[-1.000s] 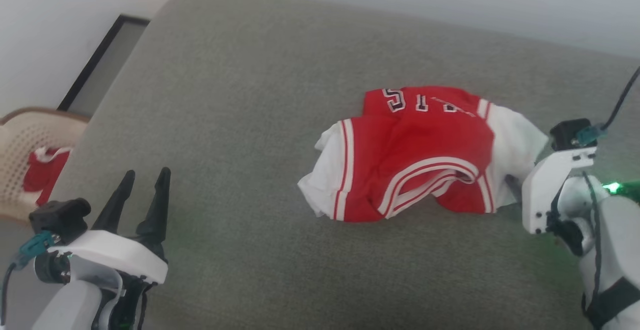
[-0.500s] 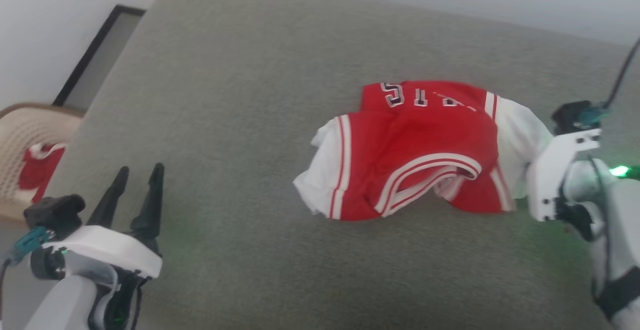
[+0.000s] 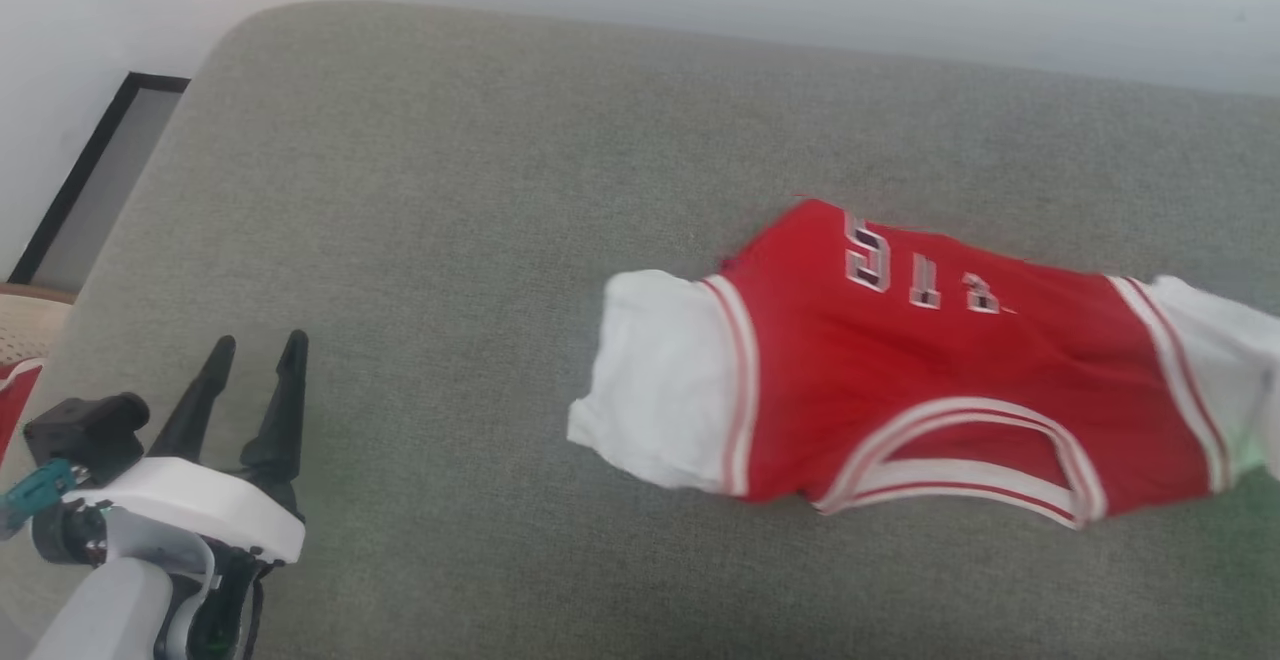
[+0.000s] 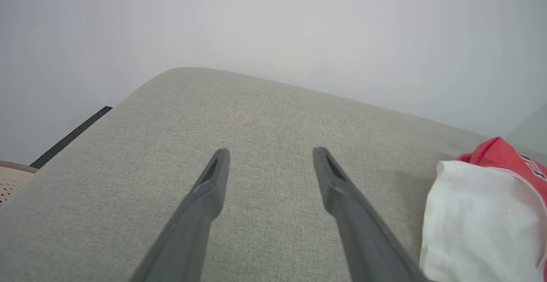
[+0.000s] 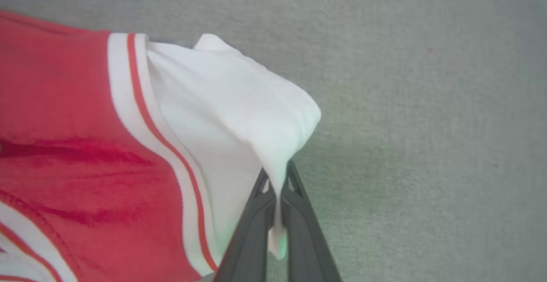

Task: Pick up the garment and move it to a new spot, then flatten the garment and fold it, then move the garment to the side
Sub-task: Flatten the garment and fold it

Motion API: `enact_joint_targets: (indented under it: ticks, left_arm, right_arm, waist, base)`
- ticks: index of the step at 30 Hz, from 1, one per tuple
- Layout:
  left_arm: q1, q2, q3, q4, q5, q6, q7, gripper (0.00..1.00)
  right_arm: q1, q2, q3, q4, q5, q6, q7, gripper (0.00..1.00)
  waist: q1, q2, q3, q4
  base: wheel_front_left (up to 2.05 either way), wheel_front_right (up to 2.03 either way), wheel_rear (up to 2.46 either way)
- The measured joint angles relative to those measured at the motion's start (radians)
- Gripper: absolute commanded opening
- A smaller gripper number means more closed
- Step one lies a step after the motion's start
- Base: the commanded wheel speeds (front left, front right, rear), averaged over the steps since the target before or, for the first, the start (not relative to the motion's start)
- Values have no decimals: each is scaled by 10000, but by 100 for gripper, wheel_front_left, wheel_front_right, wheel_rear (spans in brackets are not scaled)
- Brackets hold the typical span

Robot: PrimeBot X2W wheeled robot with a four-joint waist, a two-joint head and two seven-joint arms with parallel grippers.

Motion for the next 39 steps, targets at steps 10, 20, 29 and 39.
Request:
enact_joint_targets:
  ticks: [10,20,29,39]
  left_arm:
    - [-247,-21,-259,12,0,-98,293,100]
    - [-639,500,-481,-663,-546,-263,2025,100]
    - [-1304,1018,-800,-1854,-1179,221,4600,100]
    - [-2083,1231,-1645,-2288,-1787,1248,7961,100]
  right_arm:
    - [12,600,-855,1135,-533,-2,-399,100]
    - [-430,861,-412,1323,-539,-2,-1185,100]
    - [-417,1386,-550,38,-886,-2,-2928,100]
    - [-408,2744,-1093,-807,-1988,-2,-4638,100]
  waist:
    - [0,0,205,-33]
    - [0,0,-74,-676]
    - [0,0,-455,-1665]
    - [0,0,-686,-2742]
  base:
    - [0,0,0]
    - [0,0,0]
    - [0,0,0]
    - [0,0,0]
